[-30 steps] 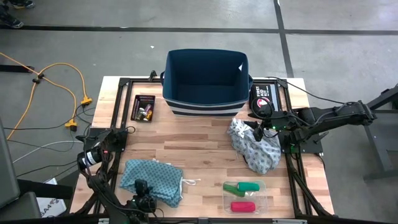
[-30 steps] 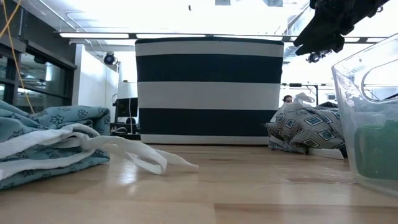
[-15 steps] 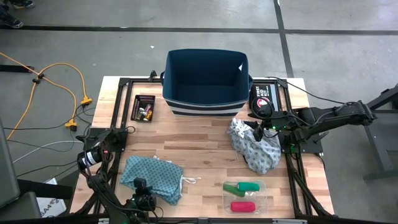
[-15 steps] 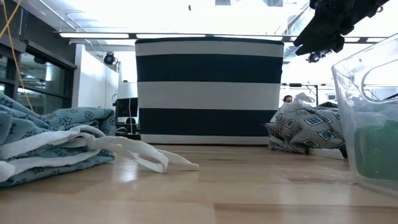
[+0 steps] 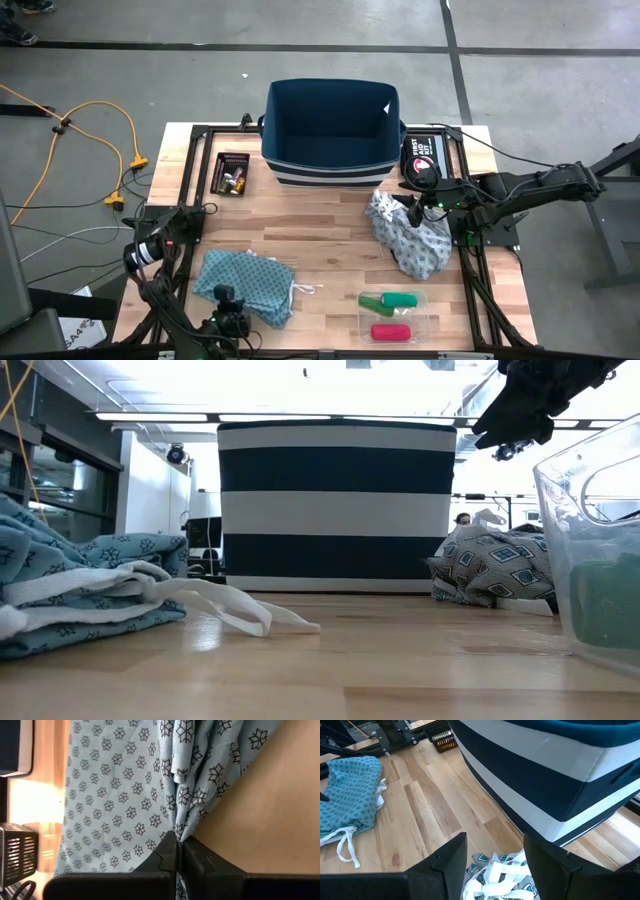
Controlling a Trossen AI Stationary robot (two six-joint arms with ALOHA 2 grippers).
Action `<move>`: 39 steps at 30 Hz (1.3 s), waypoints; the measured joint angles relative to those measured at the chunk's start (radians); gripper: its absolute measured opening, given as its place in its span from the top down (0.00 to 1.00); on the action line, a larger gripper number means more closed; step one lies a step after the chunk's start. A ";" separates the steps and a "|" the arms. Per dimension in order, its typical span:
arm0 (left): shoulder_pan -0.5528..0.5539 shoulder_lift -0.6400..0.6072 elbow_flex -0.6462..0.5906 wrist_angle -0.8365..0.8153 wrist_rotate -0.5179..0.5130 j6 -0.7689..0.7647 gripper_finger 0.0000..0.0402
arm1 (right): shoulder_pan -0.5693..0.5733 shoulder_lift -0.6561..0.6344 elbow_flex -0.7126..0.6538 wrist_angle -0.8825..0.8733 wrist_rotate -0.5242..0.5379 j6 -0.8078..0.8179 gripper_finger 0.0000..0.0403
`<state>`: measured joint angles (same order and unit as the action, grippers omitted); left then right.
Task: Pick & Place Medicine items
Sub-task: Put the light blue patient gown into the laundry bin
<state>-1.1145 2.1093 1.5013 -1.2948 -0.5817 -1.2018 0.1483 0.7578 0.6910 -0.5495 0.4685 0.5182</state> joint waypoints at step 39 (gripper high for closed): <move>0.087 -0.110 0.001 0.056 0.047 0.130 1.00 | 0.000 0.000 0.000 0.006 0.000 0.000 0.54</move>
<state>-1.0270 1.9991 1.5024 -1.2391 -0.5350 -1.0715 0.1486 0.7574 0.6907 -0.5437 0.4683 0.5182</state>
